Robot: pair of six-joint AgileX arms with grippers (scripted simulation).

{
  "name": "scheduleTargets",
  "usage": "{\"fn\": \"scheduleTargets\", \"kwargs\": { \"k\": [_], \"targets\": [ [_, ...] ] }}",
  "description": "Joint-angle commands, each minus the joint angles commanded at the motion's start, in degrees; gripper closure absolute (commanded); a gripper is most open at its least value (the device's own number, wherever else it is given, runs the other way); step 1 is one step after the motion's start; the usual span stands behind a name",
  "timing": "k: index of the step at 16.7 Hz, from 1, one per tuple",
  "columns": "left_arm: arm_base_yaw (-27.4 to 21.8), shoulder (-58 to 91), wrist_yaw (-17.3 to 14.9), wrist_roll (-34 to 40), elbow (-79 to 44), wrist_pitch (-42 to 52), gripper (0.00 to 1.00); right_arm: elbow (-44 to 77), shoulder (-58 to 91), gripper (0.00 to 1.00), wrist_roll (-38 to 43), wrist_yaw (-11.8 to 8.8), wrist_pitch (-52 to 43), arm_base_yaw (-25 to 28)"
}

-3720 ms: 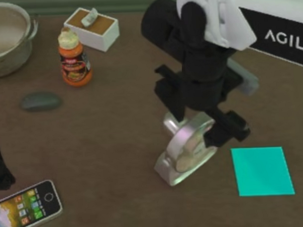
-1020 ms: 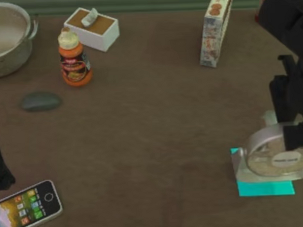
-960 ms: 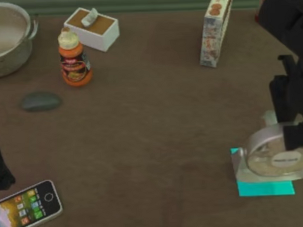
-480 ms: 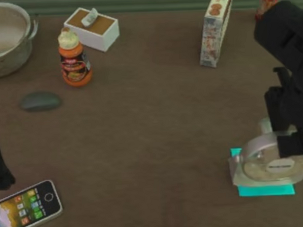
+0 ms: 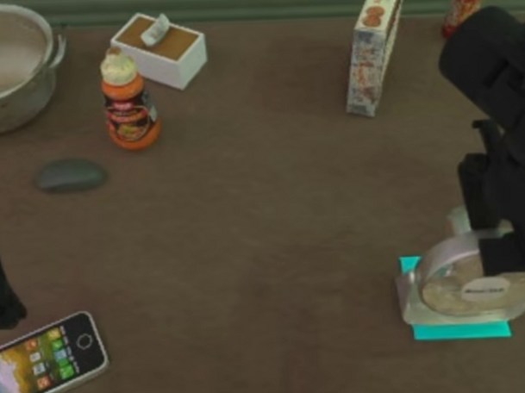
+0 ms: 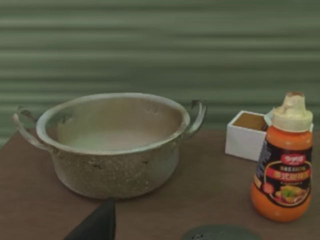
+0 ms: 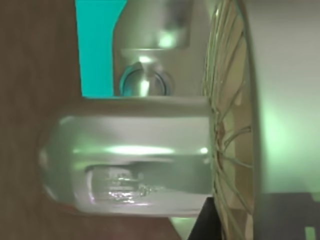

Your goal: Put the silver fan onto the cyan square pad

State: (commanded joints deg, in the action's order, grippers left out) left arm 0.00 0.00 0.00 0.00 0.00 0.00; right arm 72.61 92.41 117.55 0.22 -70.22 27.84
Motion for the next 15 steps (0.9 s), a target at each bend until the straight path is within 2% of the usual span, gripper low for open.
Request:
{"fn": "scheduleTargets", "kwargs": {
  "k": [10,15],
  "targets": [
    [0.00,0.00,0.00,0.00,0.00,0.00,0.00,0.00,0.00,0.02,0.00,0.00,0.00,0.00],
    [0.00,0.00,0.00,0.00,0.00,0.00,0.00,0.00,0.00,0.00,0.00,0.00,0.00,0.00]
  ]
}}
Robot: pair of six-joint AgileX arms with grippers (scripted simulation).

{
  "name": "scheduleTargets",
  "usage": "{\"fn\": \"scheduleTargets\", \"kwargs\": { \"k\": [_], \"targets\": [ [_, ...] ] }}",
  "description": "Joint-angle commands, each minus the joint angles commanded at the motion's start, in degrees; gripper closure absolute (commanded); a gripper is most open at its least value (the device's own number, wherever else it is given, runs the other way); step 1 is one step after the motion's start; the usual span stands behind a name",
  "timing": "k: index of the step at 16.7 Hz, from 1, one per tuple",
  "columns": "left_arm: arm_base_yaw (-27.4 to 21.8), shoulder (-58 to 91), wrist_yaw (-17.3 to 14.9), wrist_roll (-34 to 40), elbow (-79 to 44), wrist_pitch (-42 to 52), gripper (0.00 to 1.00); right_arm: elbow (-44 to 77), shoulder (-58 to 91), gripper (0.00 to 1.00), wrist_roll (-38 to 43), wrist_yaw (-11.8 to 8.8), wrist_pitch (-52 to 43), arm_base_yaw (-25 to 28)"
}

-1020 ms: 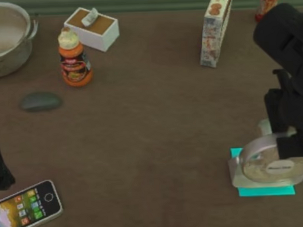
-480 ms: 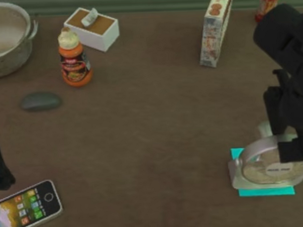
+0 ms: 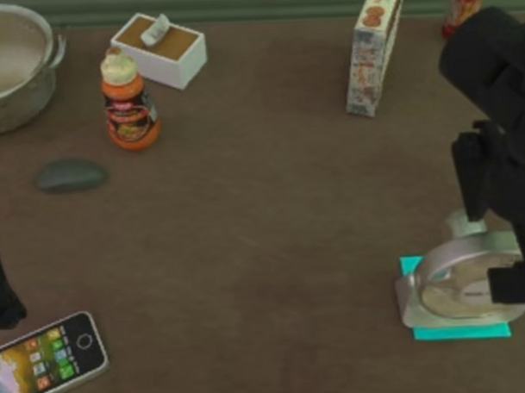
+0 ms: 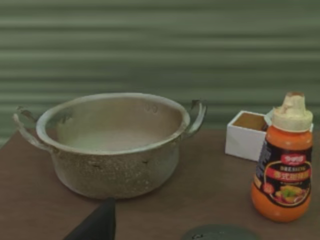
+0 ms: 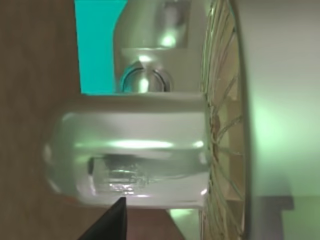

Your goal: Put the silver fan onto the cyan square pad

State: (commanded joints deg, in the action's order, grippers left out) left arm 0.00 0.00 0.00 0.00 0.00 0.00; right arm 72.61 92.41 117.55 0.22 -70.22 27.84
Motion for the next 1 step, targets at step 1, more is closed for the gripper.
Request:
{"fn": "scheduleTargets", "kwargs": {
  "k": [1],
  "targets": [
    [0.00,0.00,0.00,0.00,0.00,0.00,0.00,0.00,0.00,0.00,0.00,0.00,0.00,0.00]
  ]
}}
